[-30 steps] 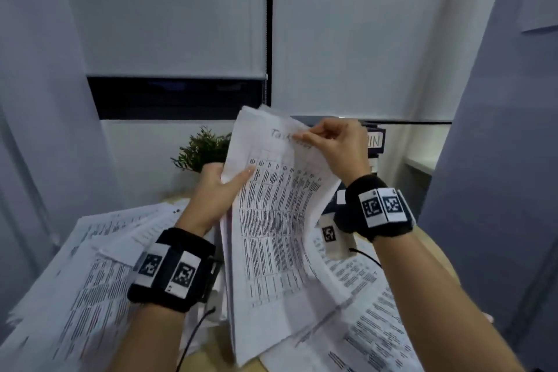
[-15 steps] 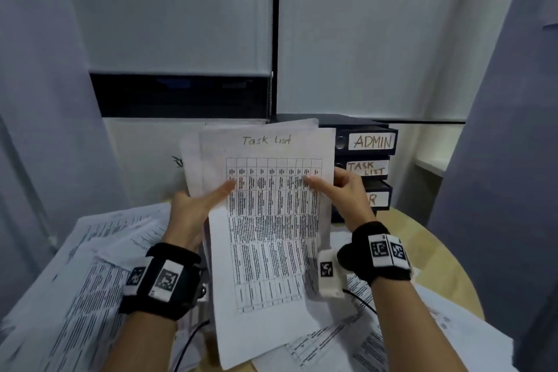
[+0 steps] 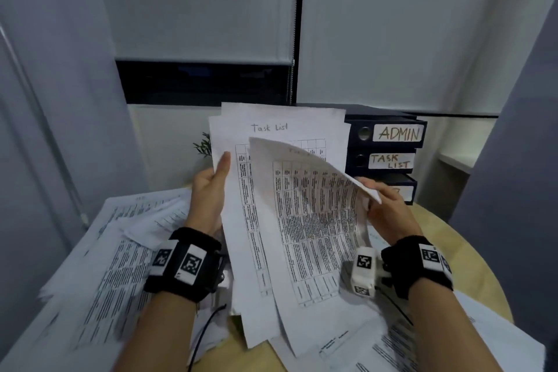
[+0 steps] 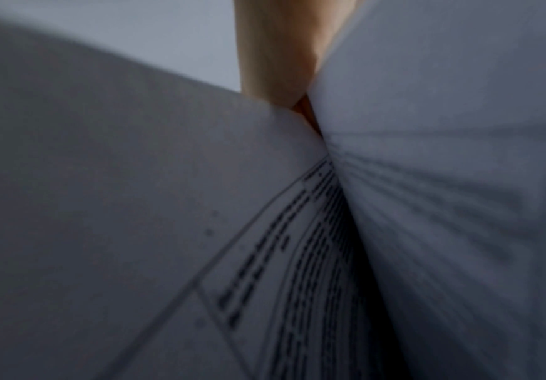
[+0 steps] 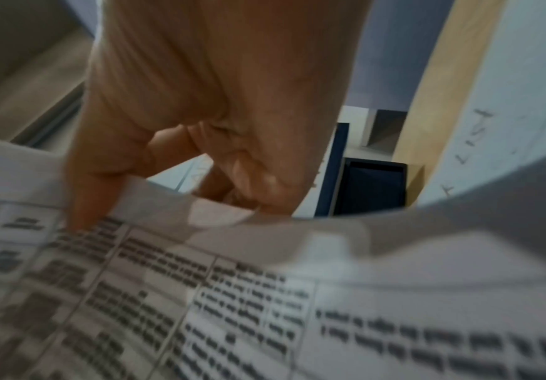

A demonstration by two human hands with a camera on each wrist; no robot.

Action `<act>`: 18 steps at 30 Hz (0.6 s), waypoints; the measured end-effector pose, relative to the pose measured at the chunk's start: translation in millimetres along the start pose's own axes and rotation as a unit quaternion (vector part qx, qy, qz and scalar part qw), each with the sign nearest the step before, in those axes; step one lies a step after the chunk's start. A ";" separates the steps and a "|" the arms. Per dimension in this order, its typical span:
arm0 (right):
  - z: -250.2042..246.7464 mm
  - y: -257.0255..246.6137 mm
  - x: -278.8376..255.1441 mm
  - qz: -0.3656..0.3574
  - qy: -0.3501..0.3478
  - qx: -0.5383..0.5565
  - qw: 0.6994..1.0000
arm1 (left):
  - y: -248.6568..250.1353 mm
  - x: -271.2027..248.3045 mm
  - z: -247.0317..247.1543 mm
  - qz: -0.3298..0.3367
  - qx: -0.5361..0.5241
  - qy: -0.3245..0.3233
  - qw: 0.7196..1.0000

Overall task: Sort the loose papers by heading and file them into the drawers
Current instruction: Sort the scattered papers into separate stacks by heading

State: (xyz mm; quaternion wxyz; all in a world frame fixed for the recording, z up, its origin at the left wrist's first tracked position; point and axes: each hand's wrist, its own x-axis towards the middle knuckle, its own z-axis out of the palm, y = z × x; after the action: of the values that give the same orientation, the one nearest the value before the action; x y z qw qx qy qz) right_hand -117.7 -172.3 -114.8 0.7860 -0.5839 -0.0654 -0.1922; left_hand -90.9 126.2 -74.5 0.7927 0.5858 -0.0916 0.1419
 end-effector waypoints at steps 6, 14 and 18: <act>14.9 -3.6 -4.2 0.010 -0.028 -0.026 0.999 | -9.6 4.9 -0.7 0.031 0.015 0.005 0.999; 46.8 0.6 2.5 -0.118 0.112 -0.082 0.983 | -10.5 -8.5 14.8 0.038 0.048 -0.061 0.996; 40.1 -14.1 3.8 -0.017 0.061 -0.176 0.982 | -11.1 -8.7 14.6 0.075 0.087 0.005 0.993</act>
State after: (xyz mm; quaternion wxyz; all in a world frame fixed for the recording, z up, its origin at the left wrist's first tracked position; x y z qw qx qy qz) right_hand -114.6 -138.7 -88.6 0.6699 -0.6993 0.0076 -0.2493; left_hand -95.1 108.2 -82.9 0.7262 0.6434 -0.1181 0.2114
